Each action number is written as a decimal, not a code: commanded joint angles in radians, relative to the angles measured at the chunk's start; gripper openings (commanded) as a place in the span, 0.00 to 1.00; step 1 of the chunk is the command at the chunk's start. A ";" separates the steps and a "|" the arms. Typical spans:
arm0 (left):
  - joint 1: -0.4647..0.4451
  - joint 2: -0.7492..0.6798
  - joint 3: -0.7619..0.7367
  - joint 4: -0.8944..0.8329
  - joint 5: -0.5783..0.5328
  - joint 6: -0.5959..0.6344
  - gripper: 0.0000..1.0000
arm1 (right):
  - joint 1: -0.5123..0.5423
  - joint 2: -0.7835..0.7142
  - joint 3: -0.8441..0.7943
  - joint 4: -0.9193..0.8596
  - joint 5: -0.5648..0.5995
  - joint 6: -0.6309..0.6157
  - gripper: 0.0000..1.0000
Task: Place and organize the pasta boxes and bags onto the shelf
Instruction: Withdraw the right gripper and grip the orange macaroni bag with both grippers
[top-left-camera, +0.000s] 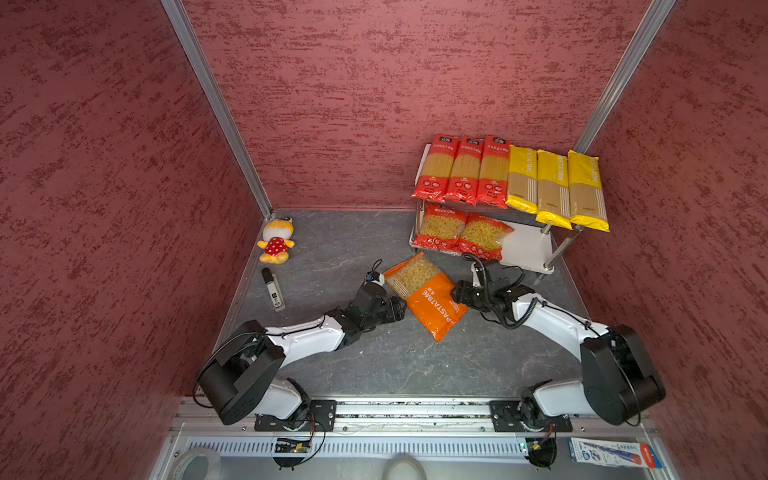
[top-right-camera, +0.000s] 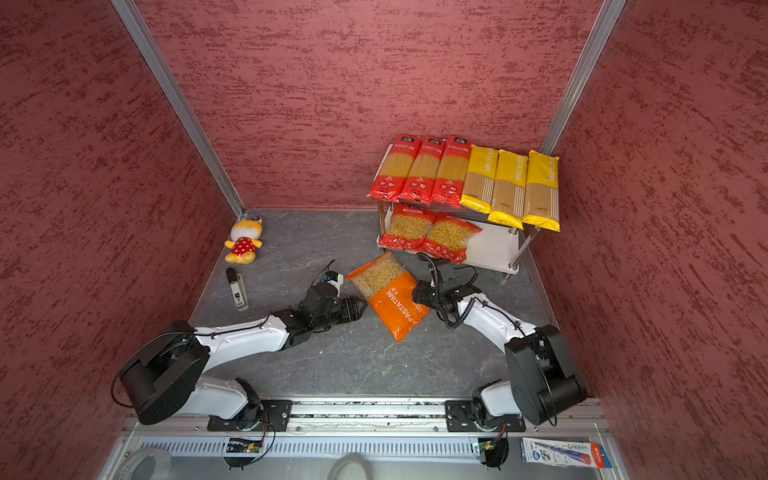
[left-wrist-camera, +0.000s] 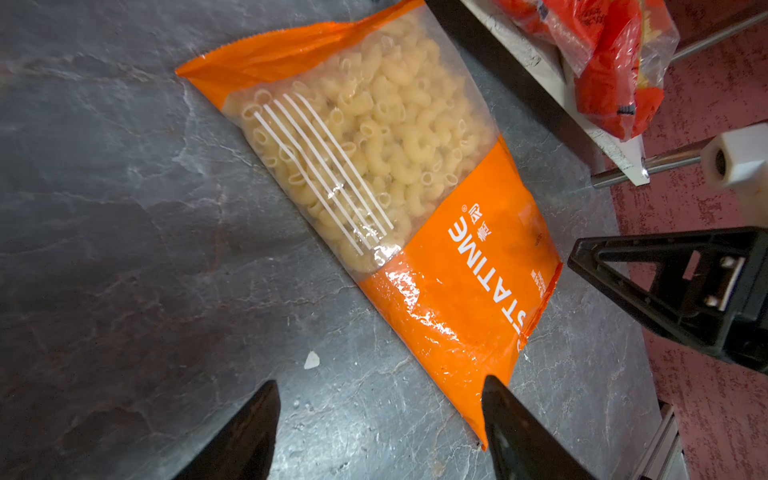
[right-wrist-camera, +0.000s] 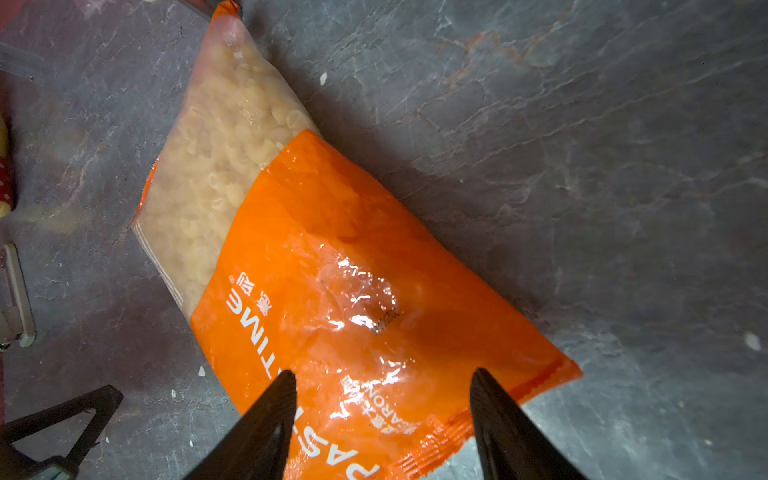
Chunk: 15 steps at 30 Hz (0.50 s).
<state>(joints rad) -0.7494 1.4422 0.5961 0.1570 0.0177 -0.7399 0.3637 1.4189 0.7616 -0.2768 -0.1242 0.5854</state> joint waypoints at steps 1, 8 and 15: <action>-0.023 0.051 0.013 0.039 0.005 -0.031 0.76 | -0.002 0.029 -0.019 0.084 0.021 -0.023 0.68; 0.007 0.086 -0.006 0.093 0.005 -0.048 0.76 | 0.088 0.099 -0.091 0.207 -0.100 0.090 0.65; 0.093 0.036 -0.044 0.064 0.008 -0.005 0.75 | 0.321 0.016 -0.161 0.206 -0.130 0.231 0.63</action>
<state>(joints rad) -0.6815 1.5139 0.5728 0.2241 0.0242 -0.7723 0.6289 1.4723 0.6399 -0.0383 -0.2016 0.7246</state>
